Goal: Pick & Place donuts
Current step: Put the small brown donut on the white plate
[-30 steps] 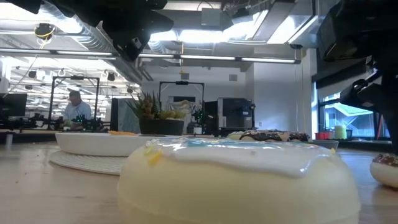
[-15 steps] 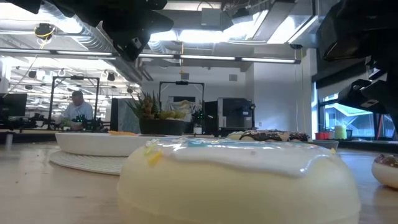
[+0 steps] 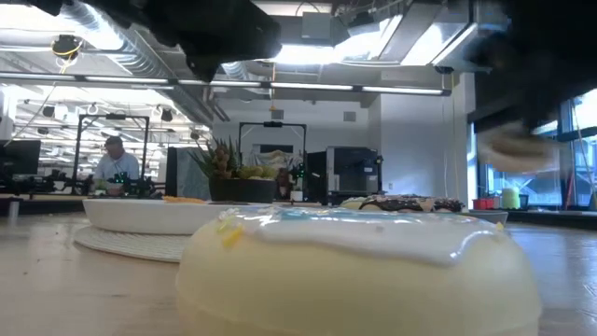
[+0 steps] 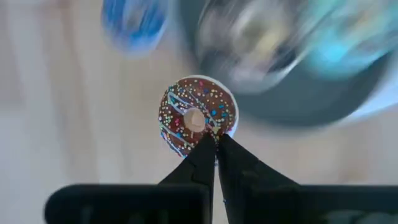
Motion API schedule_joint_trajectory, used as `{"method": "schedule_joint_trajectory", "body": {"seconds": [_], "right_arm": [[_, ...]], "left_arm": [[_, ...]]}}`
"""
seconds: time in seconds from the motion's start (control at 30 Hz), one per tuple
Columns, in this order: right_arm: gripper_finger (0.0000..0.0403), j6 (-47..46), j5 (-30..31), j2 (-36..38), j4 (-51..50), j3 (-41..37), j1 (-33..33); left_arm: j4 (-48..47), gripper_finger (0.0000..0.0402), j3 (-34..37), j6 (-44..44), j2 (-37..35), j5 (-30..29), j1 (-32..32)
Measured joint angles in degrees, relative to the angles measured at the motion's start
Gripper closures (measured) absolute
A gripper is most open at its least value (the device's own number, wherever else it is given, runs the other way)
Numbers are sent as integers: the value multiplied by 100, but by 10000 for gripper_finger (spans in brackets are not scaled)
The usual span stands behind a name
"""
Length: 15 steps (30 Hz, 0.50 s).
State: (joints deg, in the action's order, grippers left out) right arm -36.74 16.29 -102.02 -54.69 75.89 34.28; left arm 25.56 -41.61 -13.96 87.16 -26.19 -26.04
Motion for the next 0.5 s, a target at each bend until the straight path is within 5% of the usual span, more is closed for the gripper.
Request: {"method": "schedule_joint_trajectory", "body": {"seconds": [0.23, 0.5], "right_arm": [[385, 1329, 2032, 0, 617, 274, -369], [385, 2113, 2680, 0, 1335, 274, -689]], "left_arm": [[-4, 305, -482, 597, 224, -651, -9], [-60, 320, -661, 595, 375, -1770, 16]]}}
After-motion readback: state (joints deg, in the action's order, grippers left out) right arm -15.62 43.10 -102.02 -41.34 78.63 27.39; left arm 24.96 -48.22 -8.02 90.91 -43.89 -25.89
